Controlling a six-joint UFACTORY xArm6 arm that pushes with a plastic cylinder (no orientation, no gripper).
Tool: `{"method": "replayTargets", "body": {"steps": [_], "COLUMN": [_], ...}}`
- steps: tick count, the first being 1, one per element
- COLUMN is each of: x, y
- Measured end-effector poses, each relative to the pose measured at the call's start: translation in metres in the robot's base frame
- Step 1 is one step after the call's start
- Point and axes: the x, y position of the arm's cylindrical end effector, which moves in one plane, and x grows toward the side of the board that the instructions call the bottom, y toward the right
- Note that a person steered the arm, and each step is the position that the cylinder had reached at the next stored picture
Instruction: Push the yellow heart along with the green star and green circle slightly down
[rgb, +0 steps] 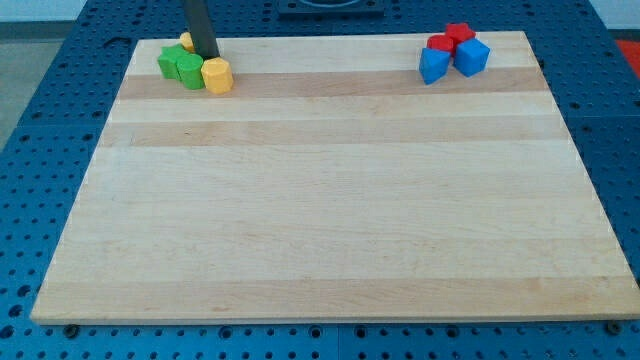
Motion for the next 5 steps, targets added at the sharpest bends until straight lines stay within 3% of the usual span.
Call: {"method": "replayTargets", "body": {"steps": [1, 5], "x": [-0.036, -0.04], "y": [0.011, -0.022]}}
